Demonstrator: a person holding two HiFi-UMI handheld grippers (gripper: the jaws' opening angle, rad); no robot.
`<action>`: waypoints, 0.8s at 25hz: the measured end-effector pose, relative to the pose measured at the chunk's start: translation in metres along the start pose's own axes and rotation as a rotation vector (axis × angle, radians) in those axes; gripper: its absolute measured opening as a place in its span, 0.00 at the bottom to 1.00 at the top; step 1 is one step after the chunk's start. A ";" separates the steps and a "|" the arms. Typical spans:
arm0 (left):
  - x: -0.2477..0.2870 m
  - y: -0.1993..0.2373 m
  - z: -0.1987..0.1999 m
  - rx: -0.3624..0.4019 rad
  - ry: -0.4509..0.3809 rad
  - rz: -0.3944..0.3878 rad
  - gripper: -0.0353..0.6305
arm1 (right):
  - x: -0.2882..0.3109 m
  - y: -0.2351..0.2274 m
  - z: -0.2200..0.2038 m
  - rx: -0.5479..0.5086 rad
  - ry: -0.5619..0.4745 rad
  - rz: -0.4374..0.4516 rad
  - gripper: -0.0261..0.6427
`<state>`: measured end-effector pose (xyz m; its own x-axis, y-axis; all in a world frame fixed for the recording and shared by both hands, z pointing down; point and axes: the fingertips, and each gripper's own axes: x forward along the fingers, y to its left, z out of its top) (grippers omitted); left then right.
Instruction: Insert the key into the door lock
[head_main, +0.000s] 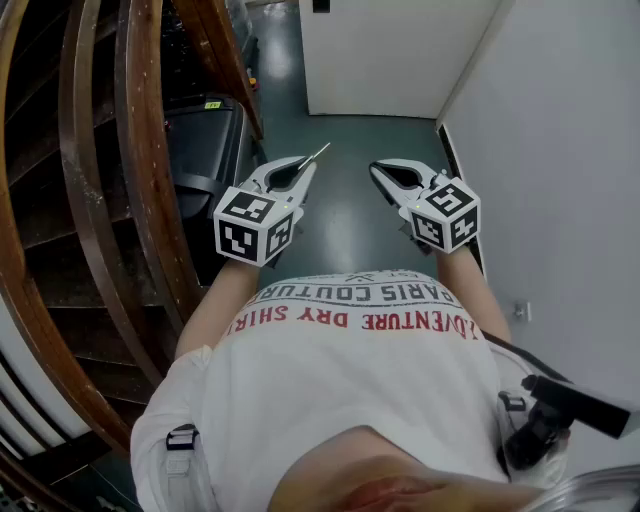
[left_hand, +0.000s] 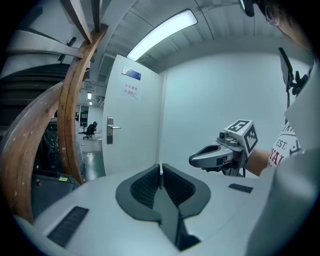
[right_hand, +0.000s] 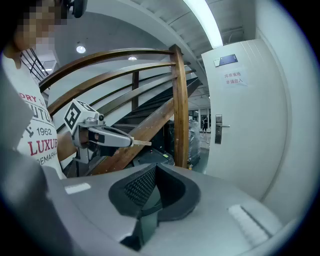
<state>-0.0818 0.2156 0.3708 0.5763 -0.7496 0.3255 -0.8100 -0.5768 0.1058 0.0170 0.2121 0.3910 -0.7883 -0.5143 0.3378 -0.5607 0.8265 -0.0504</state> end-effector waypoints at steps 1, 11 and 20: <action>0.000 0.000 0.000 0.000 -0.001 0.001 0.09 | 0.000 0.000 0.001 -0.002 -0.001 0.000 0.04; 0.002 0.001 -0.006 -0.002 0.011 -0.011 0.09 | 0.008 0.003 -0.006 -0.004 0.010 0.006 0.04; 0.010 0.011 -0.014 -0.030 0.027 -0.027 0.09 | 0.020 -0.006 -0.007 0.046 -0.016 -0.011 0.04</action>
<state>-0.0863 0.2060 0.3887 0.5953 -0.7247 0.3470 -0.7973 -0.5865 0.1427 0.0065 0.1991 0.4046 -0.7858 -0.5272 0.3234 -0.5802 0.8095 -0.0899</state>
